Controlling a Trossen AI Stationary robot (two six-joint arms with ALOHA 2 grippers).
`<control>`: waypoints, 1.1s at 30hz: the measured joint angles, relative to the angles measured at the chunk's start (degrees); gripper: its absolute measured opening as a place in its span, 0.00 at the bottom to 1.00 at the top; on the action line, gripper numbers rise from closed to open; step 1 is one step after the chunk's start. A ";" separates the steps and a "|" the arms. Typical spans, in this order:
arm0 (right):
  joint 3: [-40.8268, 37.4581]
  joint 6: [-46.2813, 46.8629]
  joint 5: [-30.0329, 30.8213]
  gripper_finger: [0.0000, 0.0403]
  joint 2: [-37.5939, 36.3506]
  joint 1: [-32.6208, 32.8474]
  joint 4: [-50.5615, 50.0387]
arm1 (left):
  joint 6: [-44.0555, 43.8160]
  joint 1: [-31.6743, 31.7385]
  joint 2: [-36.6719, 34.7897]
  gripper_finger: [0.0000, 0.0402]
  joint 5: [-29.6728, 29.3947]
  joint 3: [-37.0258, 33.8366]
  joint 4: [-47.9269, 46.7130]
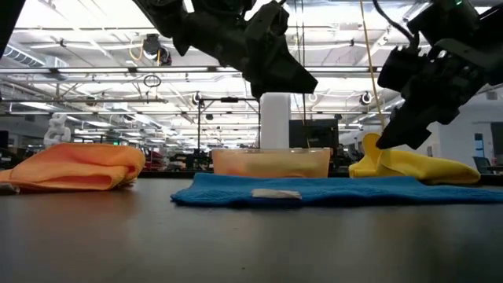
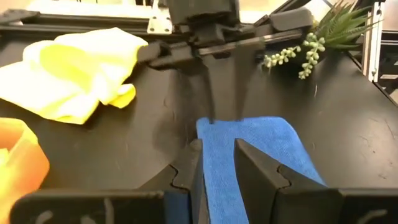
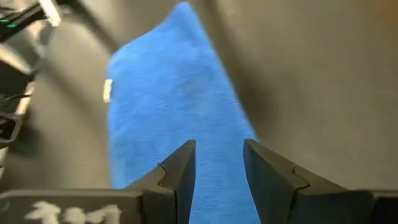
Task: Fold microfiber towels
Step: Fold the blue microfiber towel
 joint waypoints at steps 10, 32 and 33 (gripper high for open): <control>0.00 0.31 -0.11 0.32 1.34 -4.80 -4.88 | -0.02 0.02 0.52 0.38 2.93 0.00 0.31; 0.19 3.20 -6.10 0.42 10.21 -5.42 -4.59 | 1.27 -2.19 0.52 0.52 4.22 0.00 -3.32; 0.19 3.20 -5.90 0.41 10.19 -5.42 -4.61 | 1.51 -2.19 0.57 0.52 4.37 0.00 -3.29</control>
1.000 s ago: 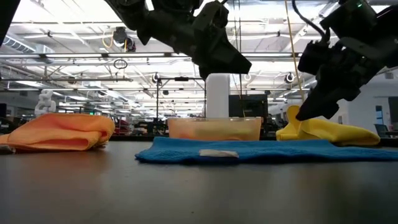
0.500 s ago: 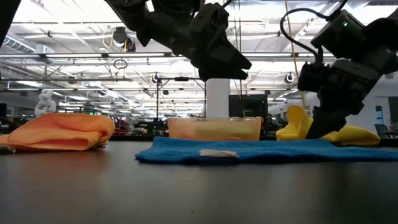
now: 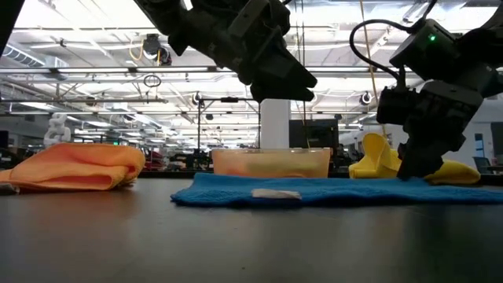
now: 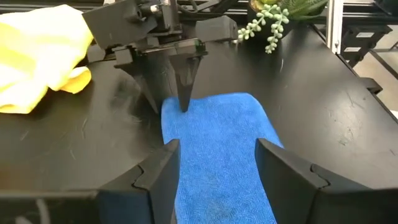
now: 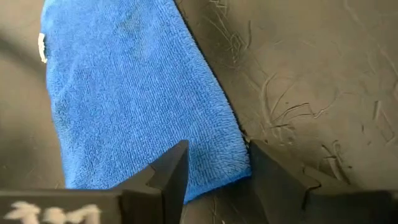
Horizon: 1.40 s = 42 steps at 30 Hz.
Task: Fold microfiber towels
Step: Fold the blue microfiber towel
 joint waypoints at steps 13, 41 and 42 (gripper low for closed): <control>2.12 -1.69 1.48 0.02 -0.91 0.02 0.11 | -1.92 1.20 8.39 0.52 5.36 0.02 9.60; 12.33 -8.35 2.98 0.00 -1.18 0.79 3.47 | -6.52 4.42 8.26 0.52 4.79 0.02 12.32; 12.33 -8.41 2.98 0.00 -1.18 0.79 3.72 | -6.50 4.44 8.26 0.52 4.77 0.02 12.52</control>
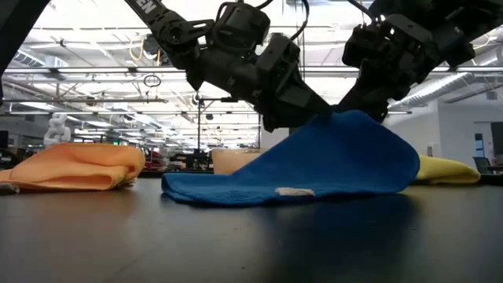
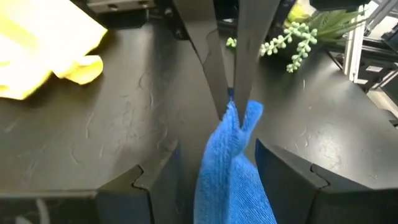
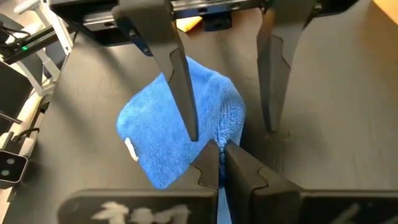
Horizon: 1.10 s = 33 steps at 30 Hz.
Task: Fold microfiber towels
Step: Fold the blue microfiber towel
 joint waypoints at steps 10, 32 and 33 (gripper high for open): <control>0.00 -1.26 0.00 0.00 0.00 0.00 2.92 | -0.06 -0.10 0.00 0.52 1.48 0.00 1.00; 0.00 -3.64 0.11 0.00 -0.04 1.16 4.22 | 1.19 -0.42 0.00 0.15 1.80 0.00 1.27; 0.00 -3.47 0.13 0.01 -0.04 1.09 4.32 | 1.82 -0.42 0.00 0.09 1.95 0.00 1.27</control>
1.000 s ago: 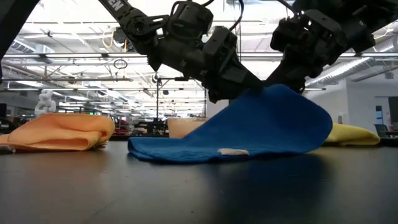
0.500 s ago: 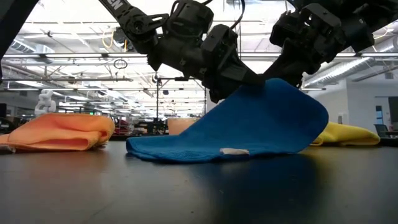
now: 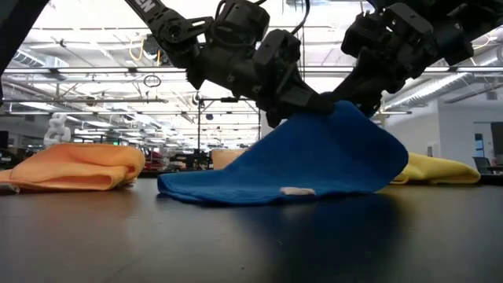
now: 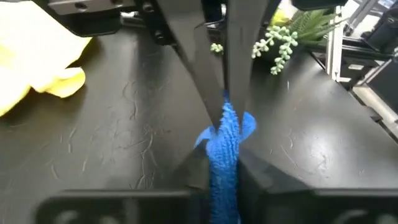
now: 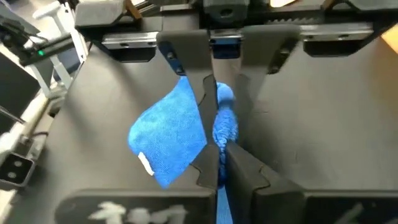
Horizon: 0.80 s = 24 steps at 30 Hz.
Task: Fold microfiber towels
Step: Fold the blue microfiber towel
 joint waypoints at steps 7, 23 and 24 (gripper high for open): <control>0.06 6.28 -3.39 0.19 0.01 0.03 -5.85 | 3.87 0.32 -1.98 0.02 1.79 -0.08 -4.65; -0.58 1.28 -3.30 0.66 3.98 0.15 -1.17 | 9.62 0.21 -8.13 0.01 -2.75 -0.04 -11.60; -0.69 0.92 -3.33 0.66 5.11 0.21 0.75 | 9.64 0.21 -8.43 0.02 -2.76 -0.04 -12.09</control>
